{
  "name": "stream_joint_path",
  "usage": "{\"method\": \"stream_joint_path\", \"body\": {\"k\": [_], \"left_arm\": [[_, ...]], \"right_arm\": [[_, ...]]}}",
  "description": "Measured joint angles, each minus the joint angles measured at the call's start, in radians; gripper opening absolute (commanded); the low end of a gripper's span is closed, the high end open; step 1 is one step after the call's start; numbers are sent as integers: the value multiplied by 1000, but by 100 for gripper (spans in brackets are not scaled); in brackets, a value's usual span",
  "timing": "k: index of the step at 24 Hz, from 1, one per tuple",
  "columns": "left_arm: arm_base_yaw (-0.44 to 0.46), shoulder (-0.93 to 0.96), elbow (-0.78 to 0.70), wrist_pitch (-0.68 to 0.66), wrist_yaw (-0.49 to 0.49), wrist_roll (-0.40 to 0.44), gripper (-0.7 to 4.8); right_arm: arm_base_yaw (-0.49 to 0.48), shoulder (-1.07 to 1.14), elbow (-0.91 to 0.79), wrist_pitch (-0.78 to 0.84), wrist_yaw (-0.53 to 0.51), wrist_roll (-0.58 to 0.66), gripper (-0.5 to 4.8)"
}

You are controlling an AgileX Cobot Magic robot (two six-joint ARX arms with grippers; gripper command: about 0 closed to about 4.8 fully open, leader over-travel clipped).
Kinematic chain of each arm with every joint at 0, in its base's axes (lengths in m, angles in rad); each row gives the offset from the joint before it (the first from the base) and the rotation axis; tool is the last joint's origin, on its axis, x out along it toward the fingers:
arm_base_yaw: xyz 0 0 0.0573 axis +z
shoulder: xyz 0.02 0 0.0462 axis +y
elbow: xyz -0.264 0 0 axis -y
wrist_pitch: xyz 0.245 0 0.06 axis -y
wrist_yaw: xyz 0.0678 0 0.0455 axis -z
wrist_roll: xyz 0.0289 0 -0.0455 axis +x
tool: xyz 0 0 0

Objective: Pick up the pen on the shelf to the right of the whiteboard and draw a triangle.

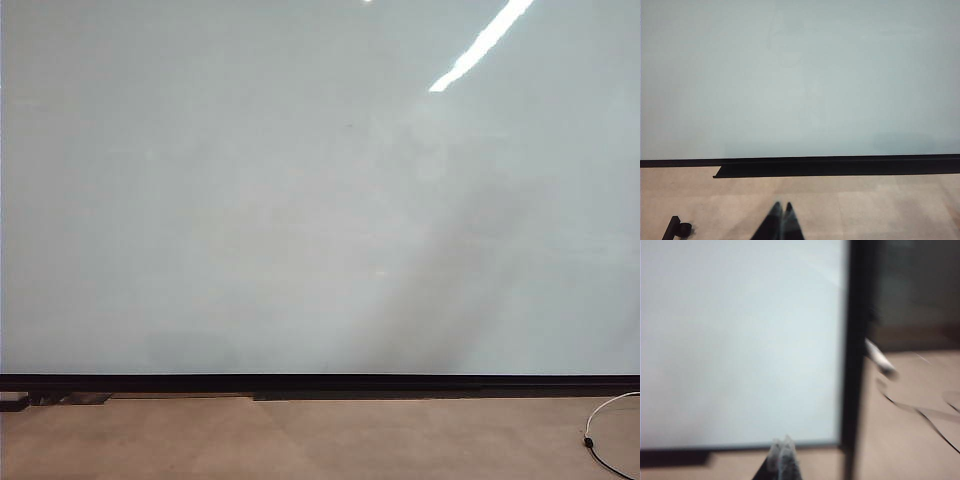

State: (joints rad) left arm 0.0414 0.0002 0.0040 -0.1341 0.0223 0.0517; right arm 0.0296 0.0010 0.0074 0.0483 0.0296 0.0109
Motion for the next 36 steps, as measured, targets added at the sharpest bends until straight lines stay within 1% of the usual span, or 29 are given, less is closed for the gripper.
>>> {"method": "stream_joint_path", "body": {"k": [2,3,4,5,6,8,10,11,12,13,15,17,18,20,21,22,24,26,27,29,33,35,36], "left_arm": [[0,0,0,0,0,0,-5],[0,0,0,0,0,0,-5],[0,0,0,0,0,0,-5],[0,0,0,0,0,0,-5],[0,0,0,0,0,0,-5],[0,0,0,0,0,0,-5],[0,0,0,0,0,0,-5],[0,0,0,0,0,0,-5],[0,0,0,0,0,0,-5],[0,0,0,0,0,0,-5],[0,0,0,0,0,0,-5],[0,0,0,0,0,0,-5],[0,0,0,0,0,0,-5],[0,0,0,0,0,0,-5],[0,0,0,0,0,0,-5],[0,0,0,0,0,0,-5],[0,0,0,0,0,0,-5],[0,0,0,0,0,0,-5],[0,0,0,0,0,0,-5],[0,0,0,0,0,0,-5],[0,0,0,0,0,0,-5],[0,0,0,0,0,0,-5],[0,0,0,0,0,0,-5]], "right_arm": [[2,0,0,92,-61,8,-6],[4,0,0,158,-69,11,-5],[3,0,0,259,-53,12,-5],[0,17,12,314,-7,10,2],[-3,39,27,307,11,10,24],[-21,98,48,282,6,10,93],[-31,161,51,271,-34,11,170],[-35,196,54,280,-51,11,225],[-47,267,66,328,-68,11,250],[-76,323,85,398,-68,11,251],[-120,370,113,449,-85,11,252],[-191,422,143,475,-161,11,253],[-240,459,154,483,-218,11,253],[-439,580,158,506,-441,23,253],[-504,616,158,536,-488,54,254],[-552,647,158,572,-507,84,259],[-657,736,158,700,-543,151,286],[-707,829,159,837,-582,192,287],[-716,883,161,904,-599,201,312],[-708,1147,185,1144,-646,206,321],[-690,1418,236,1330,-710,189,325],[-677,1518,274,1339,-729,164,326],[-670,1601,311,1347,-755,123,326]]}}
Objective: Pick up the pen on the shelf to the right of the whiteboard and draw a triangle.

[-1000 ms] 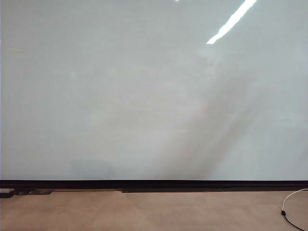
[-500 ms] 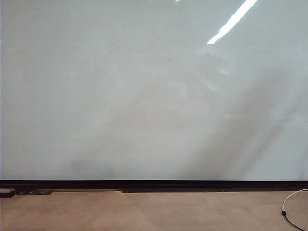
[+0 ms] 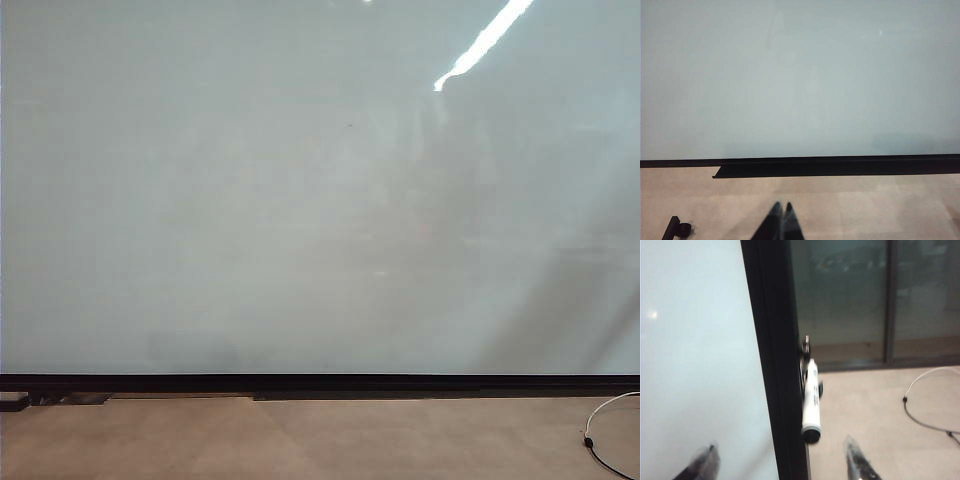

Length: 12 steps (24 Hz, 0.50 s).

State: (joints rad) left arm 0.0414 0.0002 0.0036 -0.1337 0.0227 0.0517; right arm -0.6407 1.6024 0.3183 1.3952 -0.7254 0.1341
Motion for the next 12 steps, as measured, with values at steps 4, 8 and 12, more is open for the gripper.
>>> {"method": "stream_joint_path", "body": {"k": [4,8,12], "left_arm": [[0,0,0,0,0,0,-5],[0,0,0,0,0,0,-5],[0,0,0,0,0,0,-5]], "right_arm": [[45,132,80,0,-50,-108,326],[47,187,140,3,-55,-155,326],[48,207,182,5,-53,-166,326]]}}
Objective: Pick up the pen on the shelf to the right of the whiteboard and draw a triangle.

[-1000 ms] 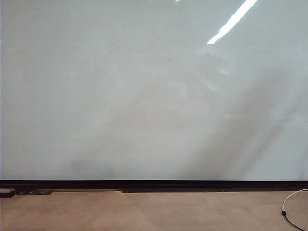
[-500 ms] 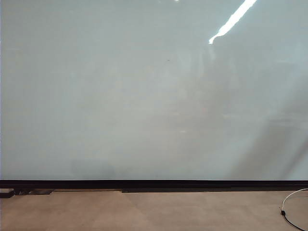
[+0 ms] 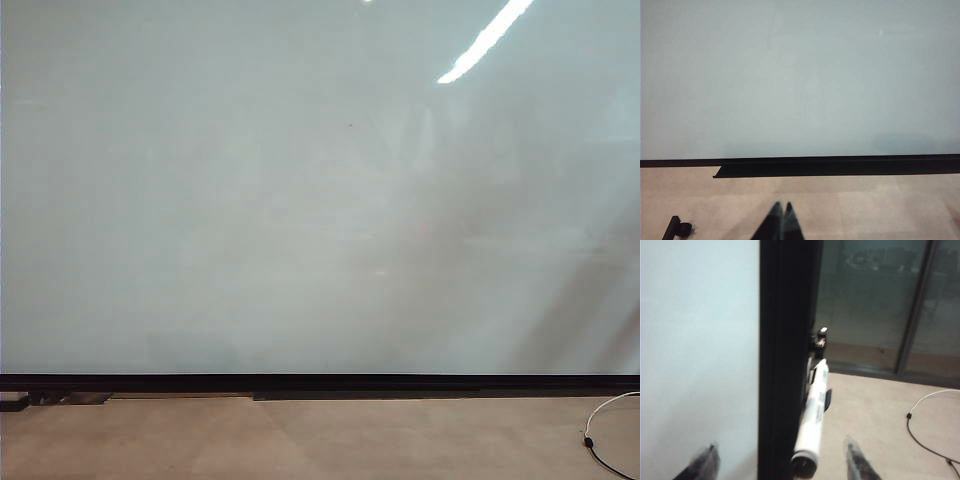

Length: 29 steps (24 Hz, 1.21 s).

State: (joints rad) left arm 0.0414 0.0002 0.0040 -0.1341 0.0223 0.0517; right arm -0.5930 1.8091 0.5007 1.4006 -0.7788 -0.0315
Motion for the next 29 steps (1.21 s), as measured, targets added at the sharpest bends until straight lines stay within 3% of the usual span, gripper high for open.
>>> {"method": "stream_joint_path", "body": {"k": [8,29], "left_arm": [[0,0,0,0,0,0,-5],[0,0,0,0,0,0,-5]], "right_arm": [[26,110,95,1,5,24,324],[105,167,172,1,155,73,304]]}}
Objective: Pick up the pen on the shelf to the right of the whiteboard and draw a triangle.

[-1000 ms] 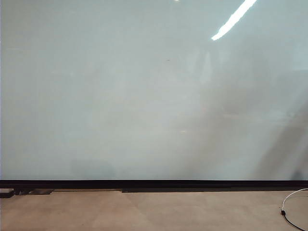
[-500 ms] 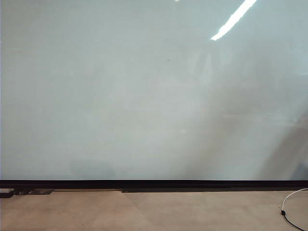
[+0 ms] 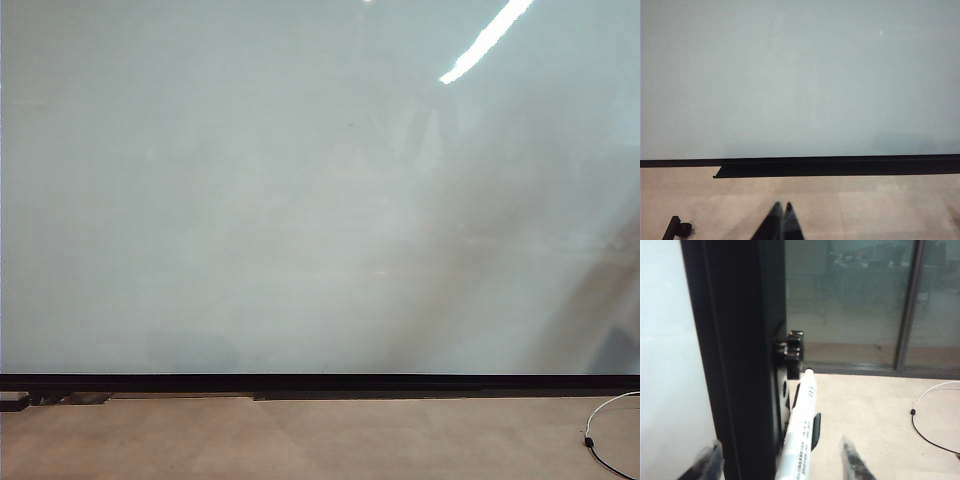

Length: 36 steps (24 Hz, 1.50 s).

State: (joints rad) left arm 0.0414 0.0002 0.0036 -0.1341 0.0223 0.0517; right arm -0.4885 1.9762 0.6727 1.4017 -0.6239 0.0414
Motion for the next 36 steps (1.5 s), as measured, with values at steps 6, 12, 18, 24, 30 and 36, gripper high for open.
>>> {"method": "stream_joint_path", "body": {"k": [6,12,18,24,30,36], "left_arm": [[0,0,0,0,0,0,-5],[0,0,0,0,0,0,-5],[0,0,0,0,0,0,-5],[0,0,0,0,0,0,-5],[0,0,0,0,0,0,-5],[0,0,0,0,0,0,-5]], "right_arm": [[10,31,3,-1,45,11,263],[13,43,10,-1,45,19,263],[13,43,12,-1,45,30,259],[13,42,12,-1,44,33,230],[12,42,12,-1,35,33,229],[12,42,16,-1,26,33,229]]}}
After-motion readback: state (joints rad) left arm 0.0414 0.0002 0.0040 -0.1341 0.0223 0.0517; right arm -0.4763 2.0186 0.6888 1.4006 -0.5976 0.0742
